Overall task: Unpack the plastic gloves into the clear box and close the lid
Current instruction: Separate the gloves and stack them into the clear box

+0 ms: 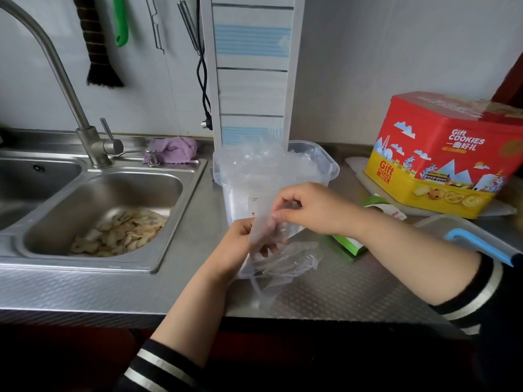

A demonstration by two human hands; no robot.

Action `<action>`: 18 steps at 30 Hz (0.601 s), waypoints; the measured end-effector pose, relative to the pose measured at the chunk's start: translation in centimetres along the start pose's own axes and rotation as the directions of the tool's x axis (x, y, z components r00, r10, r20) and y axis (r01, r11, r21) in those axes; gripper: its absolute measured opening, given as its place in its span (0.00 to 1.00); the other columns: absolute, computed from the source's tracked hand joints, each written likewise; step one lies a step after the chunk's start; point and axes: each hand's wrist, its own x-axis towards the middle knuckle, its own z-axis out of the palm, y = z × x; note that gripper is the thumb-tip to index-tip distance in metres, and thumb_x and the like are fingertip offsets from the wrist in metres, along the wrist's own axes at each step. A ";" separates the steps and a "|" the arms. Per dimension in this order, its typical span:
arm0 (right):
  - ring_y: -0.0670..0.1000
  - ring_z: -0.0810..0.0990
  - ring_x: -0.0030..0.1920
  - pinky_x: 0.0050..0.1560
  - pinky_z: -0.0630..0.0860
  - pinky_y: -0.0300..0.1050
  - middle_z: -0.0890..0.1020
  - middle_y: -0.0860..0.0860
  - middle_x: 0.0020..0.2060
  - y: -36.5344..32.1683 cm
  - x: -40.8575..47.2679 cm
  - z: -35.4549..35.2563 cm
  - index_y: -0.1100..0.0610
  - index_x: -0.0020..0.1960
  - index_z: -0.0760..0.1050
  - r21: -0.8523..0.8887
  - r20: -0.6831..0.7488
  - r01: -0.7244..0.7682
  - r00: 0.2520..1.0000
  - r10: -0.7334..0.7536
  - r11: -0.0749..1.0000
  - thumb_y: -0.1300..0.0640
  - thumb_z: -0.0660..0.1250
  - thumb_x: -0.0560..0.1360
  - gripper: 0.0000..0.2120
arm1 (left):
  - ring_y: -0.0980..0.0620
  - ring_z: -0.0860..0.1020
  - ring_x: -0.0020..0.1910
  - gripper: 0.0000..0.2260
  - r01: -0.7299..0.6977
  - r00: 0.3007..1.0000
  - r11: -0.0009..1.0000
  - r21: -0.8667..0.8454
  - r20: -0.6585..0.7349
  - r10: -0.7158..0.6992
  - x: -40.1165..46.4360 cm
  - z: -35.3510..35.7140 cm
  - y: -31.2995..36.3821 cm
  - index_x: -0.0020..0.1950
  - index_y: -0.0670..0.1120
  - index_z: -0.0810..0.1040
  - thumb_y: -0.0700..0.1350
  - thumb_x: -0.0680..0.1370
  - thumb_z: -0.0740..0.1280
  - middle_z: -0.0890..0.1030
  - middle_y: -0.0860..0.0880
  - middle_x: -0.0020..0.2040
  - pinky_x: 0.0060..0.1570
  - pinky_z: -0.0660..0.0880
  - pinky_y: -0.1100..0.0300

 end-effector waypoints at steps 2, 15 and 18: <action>0.46 0.80 0.47 0.53 0.74 0.41 0.84 0.48 0.42 0.1 0.3 -0.2 0.57 0.46 0.81 0.098 -0.069 -0.048 0.996 0.055 0.994 0.56 0.68 0.76 0.05 | 0.47 0.82 0.44 0.14 0.033 0.993 0.998 -0.050 -0.114 -0.038 0.2 -0.4 -0.2 0.49 0.43 0.82 0.51 0.80 0.64 0.84 0.41 0.47 0.43 0.77 0.60; 0.42 0.72 0.24 0.30 0.72 0.36 0.76 0.51 0.28 1.0 4.3 -5.9 0.60 0.45 0.77 0.285 -0.394 -0.131 0.887 0.240 0.950 0.56 0.66 0.78 0.08 | 0.56 0.81 0.37 0.07 -0.205 0.876 0.942 0.267 -0.379 0.298 3.2 -1.9 6.5 0.43 0.47 0.80 0.48 0.78 0.68 0.85 0.50 0.37 0.38 0.75 0.62; 0.45 0.71 0.25 0.33 0.67 0.40 0.75 0.50 0.26 2.1 5.5 -6.4 0.57 0.38 0.75 0.232 -0.407 -0.209 0.866 0.290 0.950 0.52 0.65 0.78 0.12 | 0.63 0.79 0.40 0.09 -0.171 0.866 0.916 0.364 -0.387 0.315 5.5 -2.7 8.4 0.39 0.53 0.82 0.50 0.78 0.67 0.84 0.54 0.40 0.44 0.73 0.63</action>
